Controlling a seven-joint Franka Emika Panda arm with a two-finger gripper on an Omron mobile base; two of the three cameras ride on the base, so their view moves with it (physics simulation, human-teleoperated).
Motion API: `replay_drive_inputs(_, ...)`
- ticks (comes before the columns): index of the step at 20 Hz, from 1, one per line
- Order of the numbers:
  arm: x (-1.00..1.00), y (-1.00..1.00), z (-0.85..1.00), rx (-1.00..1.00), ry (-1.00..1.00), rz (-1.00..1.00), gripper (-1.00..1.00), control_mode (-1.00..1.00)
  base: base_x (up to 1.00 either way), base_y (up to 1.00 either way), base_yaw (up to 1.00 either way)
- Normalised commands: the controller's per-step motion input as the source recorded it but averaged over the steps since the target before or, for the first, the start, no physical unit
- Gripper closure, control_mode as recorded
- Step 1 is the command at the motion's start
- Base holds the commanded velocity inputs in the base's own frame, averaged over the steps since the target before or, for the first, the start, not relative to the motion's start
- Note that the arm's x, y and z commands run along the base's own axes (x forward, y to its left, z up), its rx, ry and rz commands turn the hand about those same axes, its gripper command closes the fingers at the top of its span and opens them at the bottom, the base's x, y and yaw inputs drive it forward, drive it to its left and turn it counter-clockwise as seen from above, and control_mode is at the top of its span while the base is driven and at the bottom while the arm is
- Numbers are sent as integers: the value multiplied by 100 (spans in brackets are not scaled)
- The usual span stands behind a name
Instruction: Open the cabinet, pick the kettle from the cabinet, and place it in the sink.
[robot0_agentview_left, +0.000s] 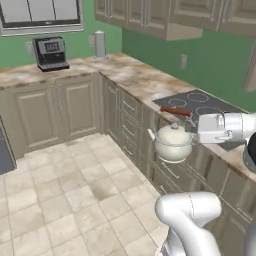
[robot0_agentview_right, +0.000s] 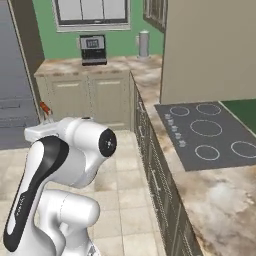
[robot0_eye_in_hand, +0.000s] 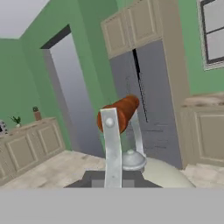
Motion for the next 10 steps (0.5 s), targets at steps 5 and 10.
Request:
replay_drive_inputs(5, 0, 0, 0, 0, 0, 0, 100, 100, -1, -12, 75)
replay_drive_inputs(10, 0, 0, 0, 0, 0, 0, 100, 100, 0, -15, 76)
